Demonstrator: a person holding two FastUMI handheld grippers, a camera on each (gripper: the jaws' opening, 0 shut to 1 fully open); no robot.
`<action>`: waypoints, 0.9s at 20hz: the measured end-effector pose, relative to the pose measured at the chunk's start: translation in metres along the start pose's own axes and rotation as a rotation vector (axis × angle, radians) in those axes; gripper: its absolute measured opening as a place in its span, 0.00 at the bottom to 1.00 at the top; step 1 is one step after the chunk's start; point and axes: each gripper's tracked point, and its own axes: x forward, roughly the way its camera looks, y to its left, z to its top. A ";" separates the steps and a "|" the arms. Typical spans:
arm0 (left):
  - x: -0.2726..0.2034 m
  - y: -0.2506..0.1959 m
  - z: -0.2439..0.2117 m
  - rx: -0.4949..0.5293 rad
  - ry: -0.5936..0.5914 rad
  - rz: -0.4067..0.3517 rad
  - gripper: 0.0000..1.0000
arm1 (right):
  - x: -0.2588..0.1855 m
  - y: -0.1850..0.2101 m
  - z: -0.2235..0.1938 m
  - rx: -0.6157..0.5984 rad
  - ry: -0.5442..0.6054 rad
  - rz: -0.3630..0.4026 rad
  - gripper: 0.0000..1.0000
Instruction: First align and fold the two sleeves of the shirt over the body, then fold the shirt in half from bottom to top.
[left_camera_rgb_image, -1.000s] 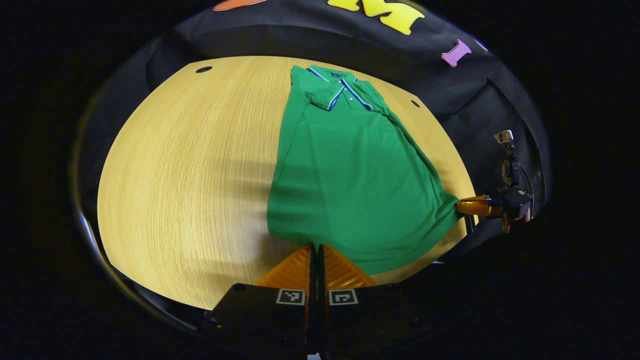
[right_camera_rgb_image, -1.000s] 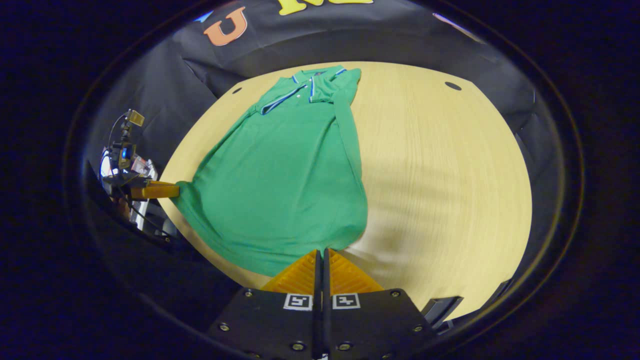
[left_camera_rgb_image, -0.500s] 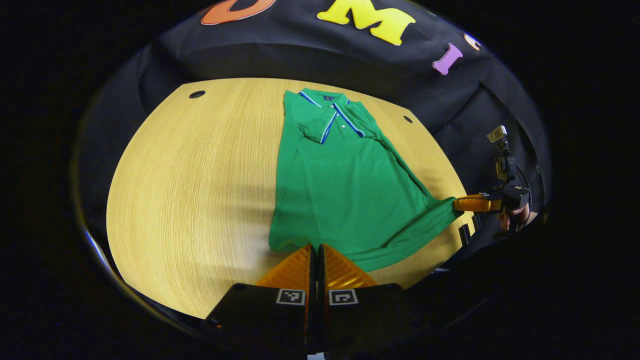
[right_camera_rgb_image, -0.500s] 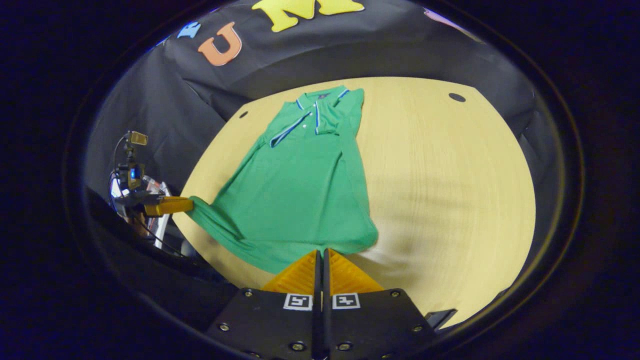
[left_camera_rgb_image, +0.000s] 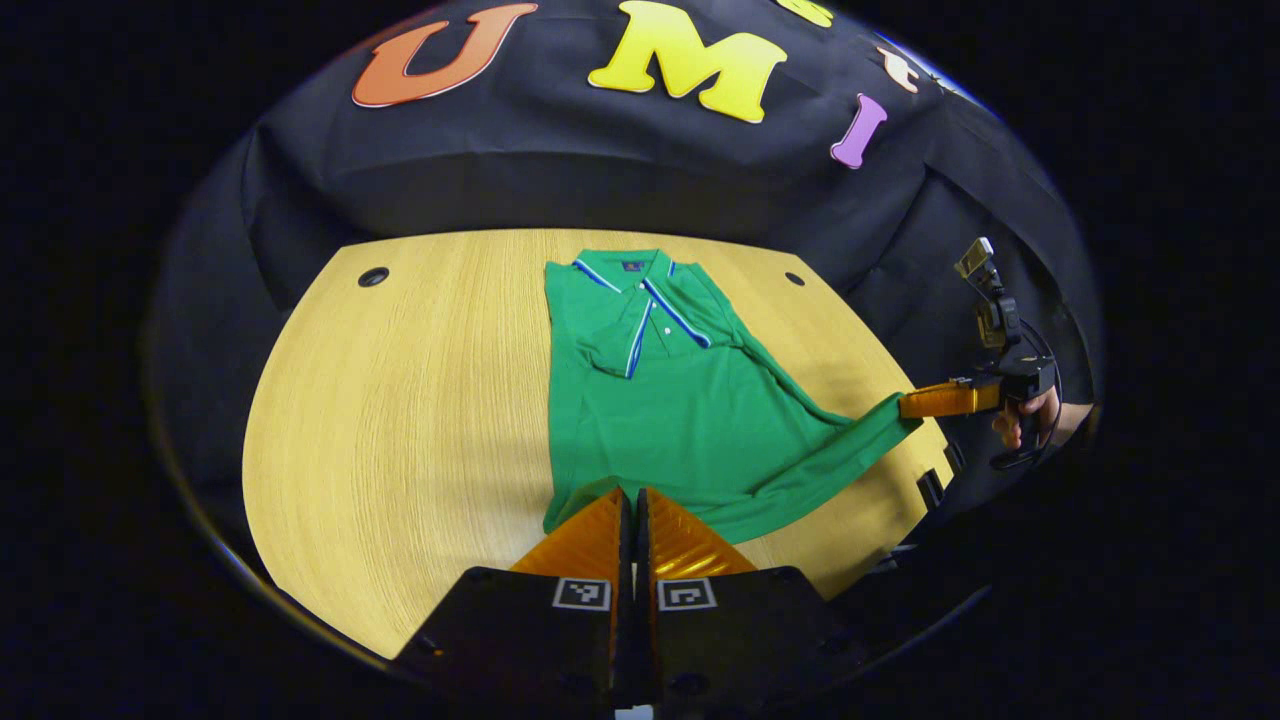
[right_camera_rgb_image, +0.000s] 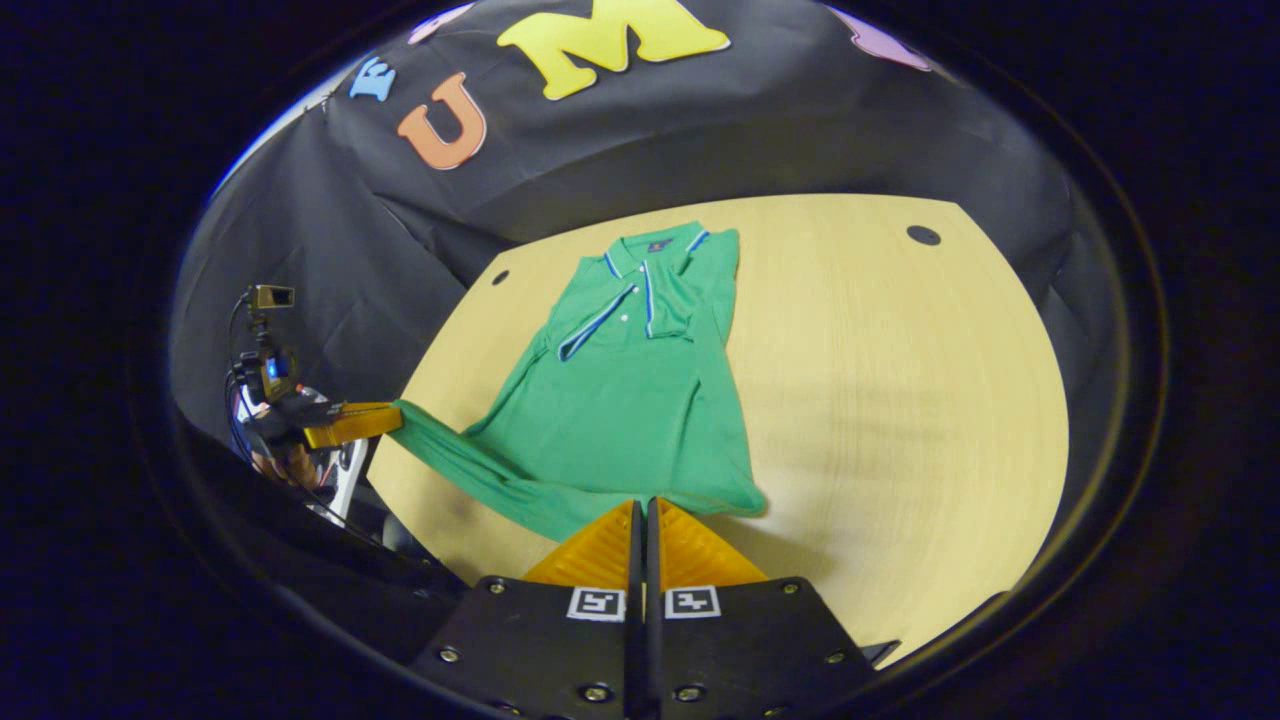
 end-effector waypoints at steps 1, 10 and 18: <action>-0.001 0.001 0.007 0.005 -0.015 0.002 0.03 | -0.001 0.001 0.006 -0.006 -0.008 0.001 0.00; -0.003 0.011 0.077 0.041 -0.155 0.026 0.03 | -0.009 0.001 0.074 -0.050 -0.118 -0.028 0.00; 0.005 0.027 0.163 0.032 -0.307 0.082 0.03 | -0.012 0.002 0.151 -0.089 -0.227 -0.061 0.00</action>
